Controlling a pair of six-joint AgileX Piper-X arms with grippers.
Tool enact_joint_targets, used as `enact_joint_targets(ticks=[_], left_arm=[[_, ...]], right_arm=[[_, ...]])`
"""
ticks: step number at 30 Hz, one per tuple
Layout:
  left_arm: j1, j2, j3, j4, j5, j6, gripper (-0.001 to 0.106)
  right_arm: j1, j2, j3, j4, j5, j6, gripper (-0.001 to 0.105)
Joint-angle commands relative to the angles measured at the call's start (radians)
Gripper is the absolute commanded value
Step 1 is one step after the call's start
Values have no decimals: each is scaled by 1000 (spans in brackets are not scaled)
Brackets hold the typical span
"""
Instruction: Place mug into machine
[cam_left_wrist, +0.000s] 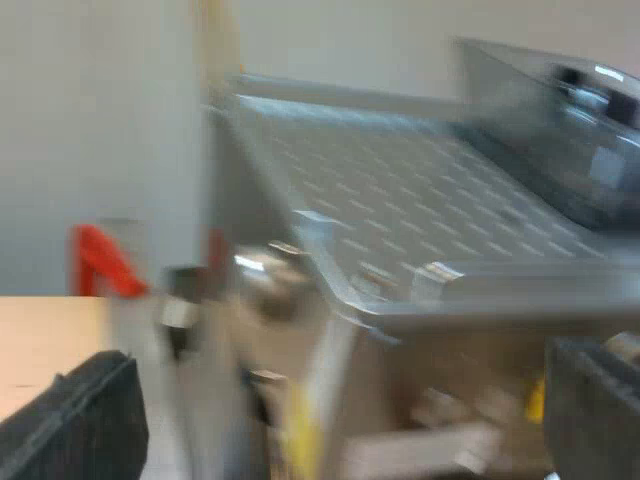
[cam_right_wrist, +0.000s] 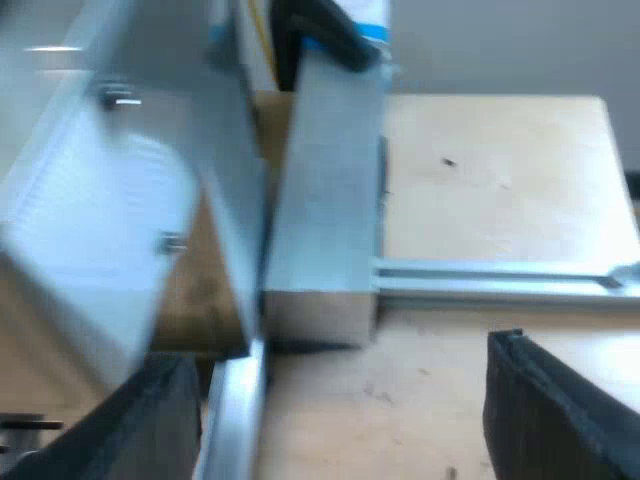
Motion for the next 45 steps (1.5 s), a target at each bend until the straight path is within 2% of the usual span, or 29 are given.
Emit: enact_joint_targets(ticks=[1,5,9,12,16,20,23,25,30,33,36,40,41,45], left_arm=[[41,2,-20,-17,10,-9,81],[45,-15,-23,8,10,11,81],[45,-49,-25,97,10,81,81],[45,-83,-25,162,6,81,81],[45,-157,-25,247,-29,135,81],[45,-266,-25,367,-149,162,81],[45,-320,-25,417,-173,184,81],[45,-438,-25,516,-227,240,81],[45,-577,-25,617,-244,265,81],[49,-580,-51,716,-262,296,81],[49,-581,-46,741,-285,307,81],[49,-583,-29,729,-285,307,81],[49,-583,-13,714,-285,307,81],[49,-583,52,625,-285,307,81]], right_arm=[[-141,-30,-1,35,-65,-39,62],[-292,-65,-1,59,-112,-76,62],[-445,-120,-1,82,-188,-112,62],[-512,-176,14,91,-231,-112,62],[-510,-276,65,98,-230,-112,62],[-491,-413,121,148,-228,-112,62],[-474,-538,166,188,-228,-128,62],[-467,-642,203,239,-228,-137,62],[-468,-820,269,345,-225,-136,62],[-468,-917,308,379,-221,-136,62],[-464,-893,309,459,-205,-141,62],[-465,-901,361,407,-245,-140,62],[-465,-905,398,372,-273,-126,62],[-465,-904,470,313,-275,-121,62]])
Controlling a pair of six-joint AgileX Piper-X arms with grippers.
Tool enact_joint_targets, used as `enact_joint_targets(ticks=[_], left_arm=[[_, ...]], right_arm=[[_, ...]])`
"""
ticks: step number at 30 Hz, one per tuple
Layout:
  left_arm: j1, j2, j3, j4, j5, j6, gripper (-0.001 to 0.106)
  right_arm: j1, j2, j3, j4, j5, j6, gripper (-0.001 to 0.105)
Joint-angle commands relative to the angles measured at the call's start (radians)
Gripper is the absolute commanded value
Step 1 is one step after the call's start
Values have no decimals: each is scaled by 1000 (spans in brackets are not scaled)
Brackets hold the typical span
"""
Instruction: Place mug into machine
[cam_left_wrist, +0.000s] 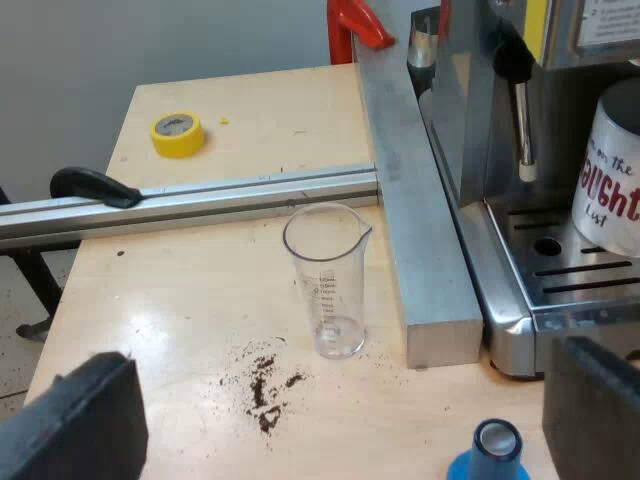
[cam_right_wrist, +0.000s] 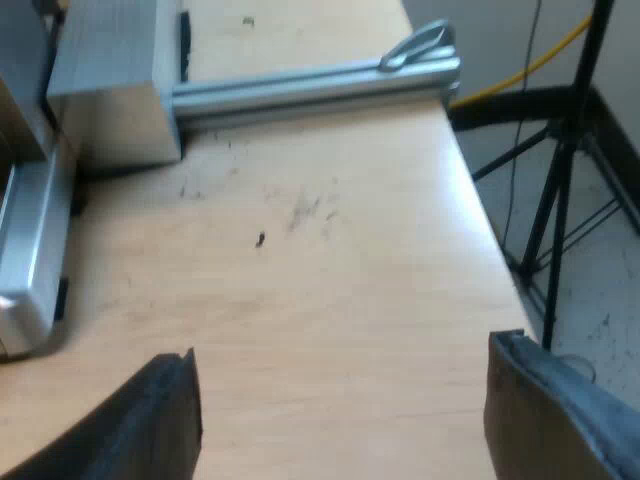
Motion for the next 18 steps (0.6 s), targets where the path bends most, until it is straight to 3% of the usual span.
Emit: enact_joint_targets(ticks=[1,4,10,18], left_arm=[[2,-134,41,-73,-12,6,81],[2,-134,101,-139,0,6,81],[2,-134,187,-159,59,4,81],[2,-132,201,-174,73,4,81]], right_arm=[[0,-44,46,-46,-9,3,62],[0,-44,102,-59,-9,3,62],[0,-44,167,-78,-9,3,62],[0,-44,166,-79,-9,3,62]])
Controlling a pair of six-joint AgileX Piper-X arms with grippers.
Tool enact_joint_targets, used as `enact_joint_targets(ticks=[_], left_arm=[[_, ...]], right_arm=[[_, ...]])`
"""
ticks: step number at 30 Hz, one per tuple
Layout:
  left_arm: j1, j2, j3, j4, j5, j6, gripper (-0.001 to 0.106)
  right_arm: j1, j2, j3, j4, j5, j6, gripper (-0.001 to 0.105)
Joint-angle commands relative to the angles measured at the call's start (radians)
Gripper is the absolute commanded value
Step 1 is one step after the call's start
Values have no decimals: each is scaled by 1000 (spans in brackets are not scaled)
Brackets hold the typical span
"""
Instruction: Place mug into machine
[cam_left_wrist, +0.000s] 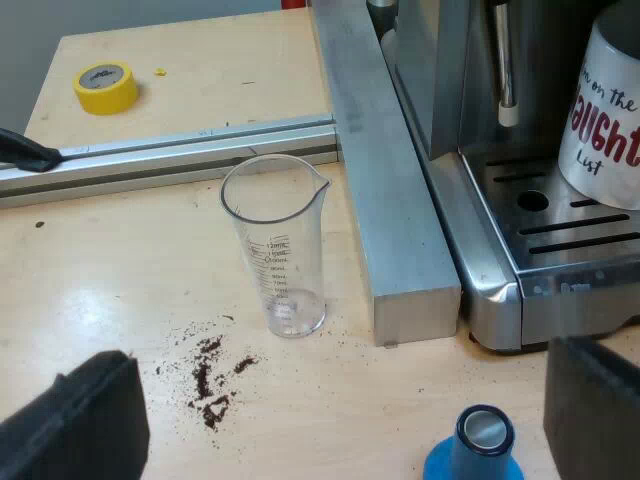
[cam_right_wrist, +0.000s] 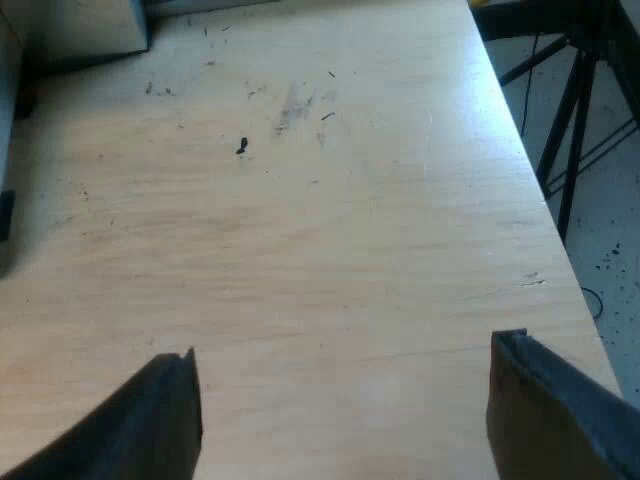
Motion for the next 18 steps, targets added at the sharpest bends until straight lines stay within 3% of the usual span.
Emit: enact_joint_targets(ticks=[1,18], left_arm=[[2,-134,-4,-18,8,-1,81],[2,-142,-1,-24,8,-1,81]], right_arm=[[0,-46,-8,-7,-4,1,62],[0,-46,-8,-7,-4,1,62]])
